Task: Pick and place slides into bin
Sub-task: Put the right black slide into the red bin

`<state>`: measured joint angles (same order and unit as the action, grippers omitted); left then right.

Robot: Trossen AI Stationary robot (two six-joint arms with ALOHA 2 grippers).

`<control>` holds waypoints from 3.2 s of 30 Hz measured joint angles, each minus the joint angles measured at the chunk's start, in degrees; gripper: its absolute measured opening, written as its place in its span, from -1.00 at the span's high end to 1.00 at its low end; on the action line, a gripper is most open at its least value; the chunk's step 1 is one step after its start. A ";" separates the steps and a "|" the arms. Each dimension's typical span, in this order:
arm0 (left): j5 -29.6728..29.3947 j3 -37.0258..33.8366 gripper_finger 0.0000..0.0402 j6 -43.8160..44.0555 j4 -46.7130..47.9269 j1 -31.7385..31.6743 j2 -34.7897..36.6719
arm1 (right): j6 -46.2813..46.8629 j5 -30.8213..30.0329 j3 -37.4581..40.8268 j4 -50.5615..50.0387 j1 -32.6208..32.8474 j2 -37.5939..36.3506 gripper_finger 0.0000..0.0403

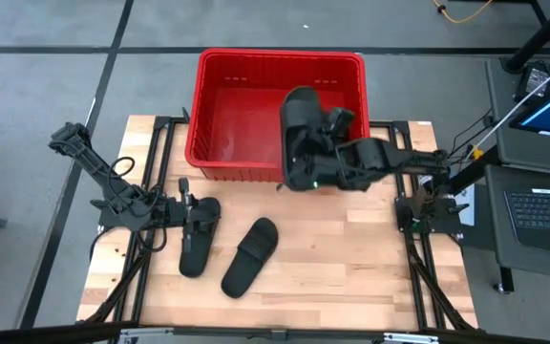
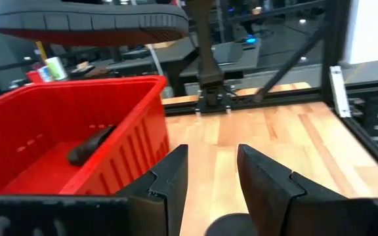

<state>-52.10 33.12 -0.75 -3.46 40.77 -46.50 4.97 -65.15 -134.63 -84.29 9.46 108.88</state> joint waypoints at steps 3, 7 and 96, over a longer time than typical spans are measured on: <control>-2.64 0.00 0.37 0.00 -0.03 0.00 0.00 | -1.23 1.05 0.00 0.88 -3.07 -0.13 0.99; -3.98 0.00 0.37 0.00 -0.07 0.00 0.00 | -4.05 1.23 0.00 2.93 -6.48 -0.13 0.99; -4.02 0.00 0.37 -0.48 0.48 0.00 0.00 | -37.41 26.45 37.64 46.84 -33.17 0.18 1.00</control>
<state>-56.12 33.12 -1.23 -2.98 40.77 -46.50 -32.45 -38.70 -96.99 -37.45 -23.71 109.06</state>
